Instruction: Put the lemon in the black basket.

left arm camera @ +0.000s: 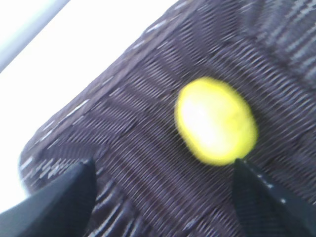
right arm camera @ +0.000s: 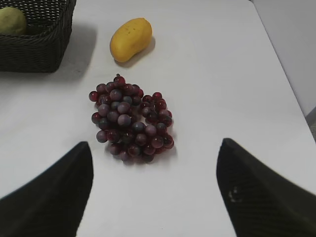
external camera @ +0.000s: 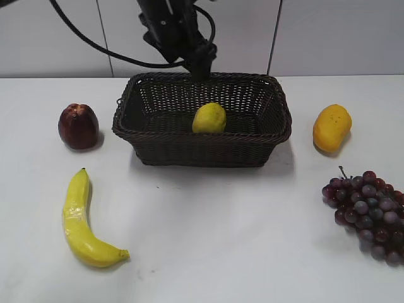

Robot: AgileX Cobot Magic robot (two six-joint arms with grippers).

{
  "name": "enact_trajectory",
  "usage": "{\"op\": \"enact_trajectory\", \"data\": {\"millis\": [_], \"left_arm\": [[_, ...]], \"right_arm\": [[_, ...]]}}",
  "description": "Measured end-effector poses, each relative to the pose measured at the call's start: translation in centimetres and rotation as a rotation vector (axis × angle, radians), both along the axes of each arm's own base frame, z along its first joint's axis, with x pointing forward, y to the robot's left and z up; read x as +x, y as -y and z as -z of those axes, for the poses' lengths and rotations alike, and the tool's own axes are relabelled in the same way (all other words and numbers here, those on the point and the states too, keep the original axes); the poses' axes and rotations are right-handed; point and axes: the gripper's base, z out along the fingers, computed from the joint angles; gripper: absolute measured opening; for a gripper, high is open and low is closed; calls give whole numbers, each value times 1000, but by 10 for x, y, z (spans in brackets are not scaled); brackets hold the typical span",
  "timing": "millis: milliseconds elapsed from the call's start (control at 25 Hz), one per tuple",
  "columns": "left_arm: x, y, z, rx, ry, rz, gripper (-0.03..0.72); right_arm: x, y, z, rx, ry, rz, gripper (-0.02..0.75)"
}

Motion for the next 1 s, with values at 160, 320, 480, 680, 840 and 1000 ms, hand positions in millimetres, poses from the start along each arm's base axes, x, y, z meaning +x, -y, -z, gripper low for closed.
{"op": "enact_trajectory", "data": {"millis": [160, 320, 480, 680, 840, 1000], "left_arm": [[6, -30, -8, 79, -39, -101, 629], [22, -65, -10, 78, -63, -225, 615], [36, -104, -19, 48, -66, -352, 601], [49, -161, -36, -2, -57, -532, 594], [48, -211, -44, -5, -67, -641, 594], [40, -258, -39, 13, -112, -738, 594]], "right_arm": [[0, 0, 0, 0, 0, 0, 589], [0, 0, 0, 0, 0, 0, 589], [0, 0, 0, 0, 0, 0, 589], [0, 0, 0, 0, 0, 0, 589], [0, 0, 0, 0, 0, 0, 589], [0, 0, 0, 0, 0, 0, 589]]}}
